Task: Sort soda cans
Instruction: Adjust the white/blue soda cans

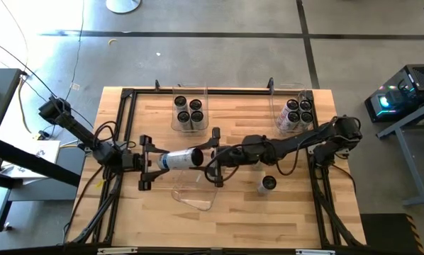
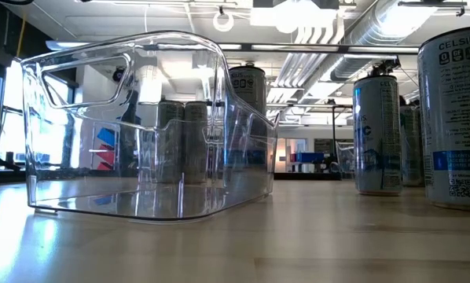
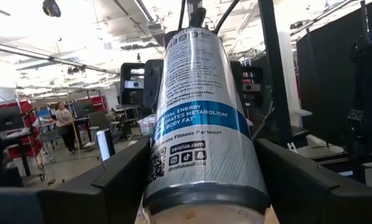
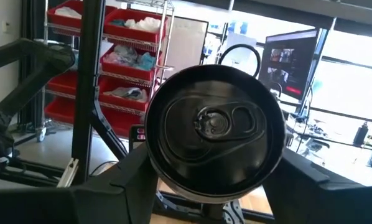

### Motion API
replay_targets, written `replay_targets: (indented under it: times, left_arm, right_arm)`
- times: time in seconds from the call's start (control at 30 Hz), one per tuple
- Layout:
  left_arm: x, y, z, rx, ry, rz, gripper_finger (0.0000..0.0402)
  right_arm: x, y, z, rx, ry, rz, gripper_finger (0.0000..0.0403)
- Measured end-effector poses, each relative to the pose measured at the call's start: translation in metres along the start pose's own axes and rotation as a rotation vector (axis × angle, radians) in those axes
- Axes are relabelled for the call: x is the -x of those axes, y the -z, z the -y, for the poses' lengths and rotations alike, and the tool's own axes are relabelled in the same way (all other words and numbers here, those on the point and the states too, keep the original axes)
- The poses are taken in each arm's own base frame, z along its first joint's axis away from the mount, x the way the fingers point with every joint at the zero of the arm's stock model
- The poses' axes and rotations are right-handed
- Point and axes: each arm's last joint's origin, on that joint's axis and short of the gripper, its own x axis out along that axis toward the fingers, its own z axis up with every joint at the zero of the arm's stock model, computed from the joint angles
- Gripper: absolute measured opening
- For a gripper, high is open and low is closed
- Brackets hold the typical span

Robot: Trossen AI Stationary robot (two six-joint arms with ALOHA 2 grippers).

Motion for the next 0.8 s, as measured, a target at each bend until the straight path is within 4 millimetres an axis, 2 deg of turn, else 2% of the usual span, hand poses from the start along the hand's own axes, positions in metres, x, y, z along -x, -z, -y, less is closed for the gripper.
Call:
replay_targets:
  times: [0.1,0.23,0.43,0.57,0.67,0.8]
  left_arm:
    - [0.0,0.002,0.001,-0.001,0.004,-0.021,0.0274]
    - [0.001,0.01,0.003,-0.054,0.008,-0.095,0.0275]
    - [0.008,0.019,0.004,-0.116,-0.125,-0.242,0.0276]
    - [0.011,0.023,0.007,-0.102,-0.139,-0.286,0.0277]
    - [0.014,0.027,0.009,-0.093,-0.135,-0.319,0.0277]
    - [0.018,0.032,0.011,-0.081,-0.188,-0.364,0.0278]
  right_arm:
    - [-0.001,-0.002,0.0,-0.021,0.017,-0.032,0.0223]
    - [-0.004,-0.007,0.001,-0.017,0.064,-0.158,0.0223]
    - [-0.005,-0.024,0.008,-0.018,0.211,-0.382,0.0223]
    - [-0.003,-0.031,0.014,-0.042,0.254,-0.467,0.0223]
    - [-0.005,-0.022,0.016,-0.083,0.242,-0.528,0.0223]
    - [-0.008,0.002,0.021,-0.117,0.275,-0.635,0.0223]
